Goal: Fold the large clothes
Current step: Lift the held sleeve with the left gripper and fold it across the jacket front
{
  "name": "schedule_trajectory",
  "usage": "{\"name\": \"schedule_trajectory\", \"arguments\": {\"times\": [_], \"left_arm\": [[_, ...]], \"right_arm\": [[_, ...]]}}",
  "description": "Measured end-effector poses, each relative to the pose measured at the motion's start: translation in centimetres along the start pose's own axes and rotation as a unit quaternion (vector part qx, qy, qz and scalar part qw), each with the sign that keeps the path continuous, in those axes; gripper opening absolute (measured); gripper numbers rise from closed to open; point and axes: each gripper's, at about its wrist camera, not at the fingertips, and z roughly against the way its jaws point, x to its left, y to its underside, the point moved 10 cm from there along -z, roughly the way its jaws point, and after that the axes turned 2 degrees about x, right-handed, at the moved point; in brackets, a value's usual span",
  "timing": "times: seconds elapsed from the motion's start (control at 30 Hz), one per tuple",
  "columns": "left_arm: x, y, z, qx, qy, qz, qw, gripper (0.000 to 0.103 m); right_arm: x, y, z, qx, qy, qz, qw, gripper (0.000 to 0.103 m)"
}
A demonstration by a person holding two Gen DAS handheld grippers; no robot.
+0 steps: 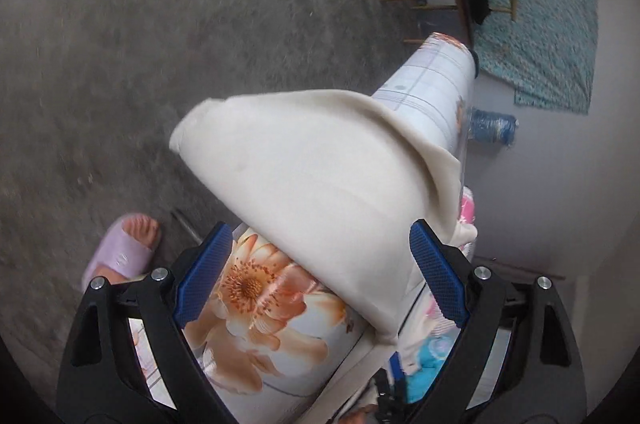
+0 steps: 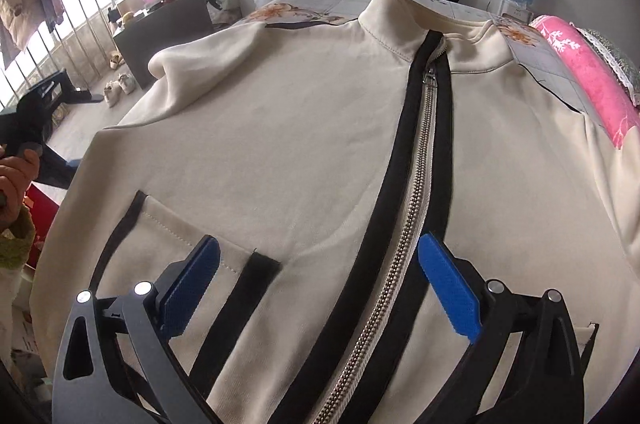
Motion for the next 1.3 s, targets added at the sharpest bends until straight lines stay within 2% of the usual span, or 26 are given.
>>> {"name": "schedule_trajectory", "arguments": {"times": [0.1, 0.17, 0.23, 0.33, 0.4, 0.47, 0.5, 0.53, 0.57, 0.67, 0.73, 0.8, 0.83, 0.87, 0.9, 0.93, 0.97, 1.03, 1.1, 1.13, 1.17, 1.2, 1.23, 1.27, 1.3], "left_arm": [[2.8, -0.1, -2.7, 0.033, 0.017, 0.066, 0.9971, 0.086], [3.6, 0.1, -4.3, 0.056, 0.018, 0.078, 0.9952, 0.086], [3.9, -0.1, -5.8, 0.079, 0.036, 0.083, 0.9927, 0.086], [4.6, -1.5, -6.8, 0.081, 0.041, 0.084, 0.9924, 0.086], [5.0, -2.4, -7.1, 0.074, 0.042, 0.091, 0.9922, 0.073], [5.2, -3.4, -7.3, 0.069, 0.045, 0.097, 0.9918, 0.047], [5.2, -4.0, -7.2, 0.063, 0.048, 0.099, 0.9919, 0.039], [5.2, -4.6, -7.1, 0.057, 0.048, 0.099, 0.9923, 0.024], [5.2, -5.1, -6.9, 0.048, 0.048, 0.096, 0.993, 0.014], [4.0, -6.7, -4.9, 0.001, 0.039, 0.067, 0.997, 0.005], [2.4, -7.5, -2.7, -0.042, 0.015, 0.03, 0.9986, 0.004], [-0.8, -7.9, 0.5, -0.1, -0.009, -0.03, 0.9945, 0.004], [-2.6, -7.7, 2.1, -0.131, -0.024, -0.064, 0.989, 0.003], [-5.0, -7.3, 3.7, -0.161, -0.036, -0.105, 0.9807, 0.003], [-7.8, -6.4, 5.3, -0.191, -0.049, -0.153, 0.9683, 0.003], [-10.5, -5.0, 6.6, -0.221, -0.065, -0.204, 0.9514, 0.003], [-13.7, -3.0, 7.8, -0.249, -0.081, -0.264, 0.9284, 0.003], [-19.4, 2.3, 8.7, -0.291, -0.111, -0.384, 0.8691, 0.003], [-23.8, 9.3, 7.6, -0.3, -0.129, -0.498, 0.803, 0.003], [-25.1, 12.6, 6.6, -0.295, -0.14, -0.544, 0.7731, 0.003], [-25.9, 15.7, 5.2, -0.282, -0.15, -0.582, 0.7481, 0.003], [-25.9, 18.7, 3.4, -0.261, -0.163, -0.614, 0.7267, 0.004], [-25.6, 20.9, 1.8, -0.239, -0.176, -0.636, 0.7125, 0.005], [-24.9, 22.8, 0.1, -0.217, -0.187, -0.652, 0.7022, 0.007], [-23.7, 24.2, -1.4, -0.194, -0.194, -0.66, 0.6992, 0.007]], "right_arm": [[-0.3, 0.1, -0.2, 0.001, 0.002, -0.008, 1.0, 0.097], [-0.5, 0.1, -0.4, 0.002, 0.012, -0.009, 1.0, 0.097], [-0.6, 0.0, -0.7, 0.004, 0.023, -0.008, 1.0, 0.097], [-0.8, -0.2, -0.8, 0.008, 0.027, -0.012, 1.0, 0.097], [-1.0, -0.3, -0.9, 0.011, 0.028, -0.018, 0.999, 0.097], [-1.1, -0.4, -1.0, 0.012, 0.03, -0.021, 0.999, 0.097], [-1.1, -0.4, -1.0, 0.012, 0.031, -0.023, 0.999, 0.097], [-1.2, -0.5, -1.0, 0.012, 0.031, -0.024, 0.999, 0.097], [-1.2, -0.5, -1.0, 0.011, 0.032, -0.026, 0.999, 0.097], [-1.2, -0.4, -0.7, 0.011, 0.03, -0.029, 0.999, 0.097], [-1.3, -0.4, -0.2, 0.007, 0.028, -0.03, 0.999, 0.097], [-1.5, -0.4, 0.7, -0.003, 0.026, -0.033, 0.999, 0.097], [-1.6, -0.5, 1.2, -0.009, 0.024, -0.036, 0.999, 0.097], [-1.7, -0.5, 1.7, -0.014, 0.022, -0.04, 0.999, 0.097], [-1.8, -0.6, 2.2, -0.019, 0.019, -0.043, 0.999, 0.097], [-1.9, -0.6, 2.9, -0.025, 0.017, -0.046, 0.998, 0.097], [-2.1, -0.6, 3.5, -0.032, 0.017, -0.048, 0.998, 0.097], [-2.5, -0.3, 4.9, -0.044, 0.018, -0.051, 0.998, 0.097], [-3.0, 0.1, 6.1, -0.053, 0.02, -0.055, 0.997, 0.097], [-3.5, 0.4, 6.8, -0.057, 0.022, -0.058, 0.996, 0.097], [-3.9, 0.7, 7.3, -0.06, 0.025, -0.063, 0.996, 0.097], [-4.5, 1.1, 7.8, -0.062, 0.027, -0.069, 0.995, 0.097], [-5.2, 1.6, 8.4, -0.064, 0.031, -0.077, 0.995, 0.097], [-5.9, 2.0, 8.9, -0.066, 0.035, -0.084, 0.994, 0.097], [-6.7, 2.6, 9.4, -0.067, 0.041, -0.092, 0.993, 0.097]]}}
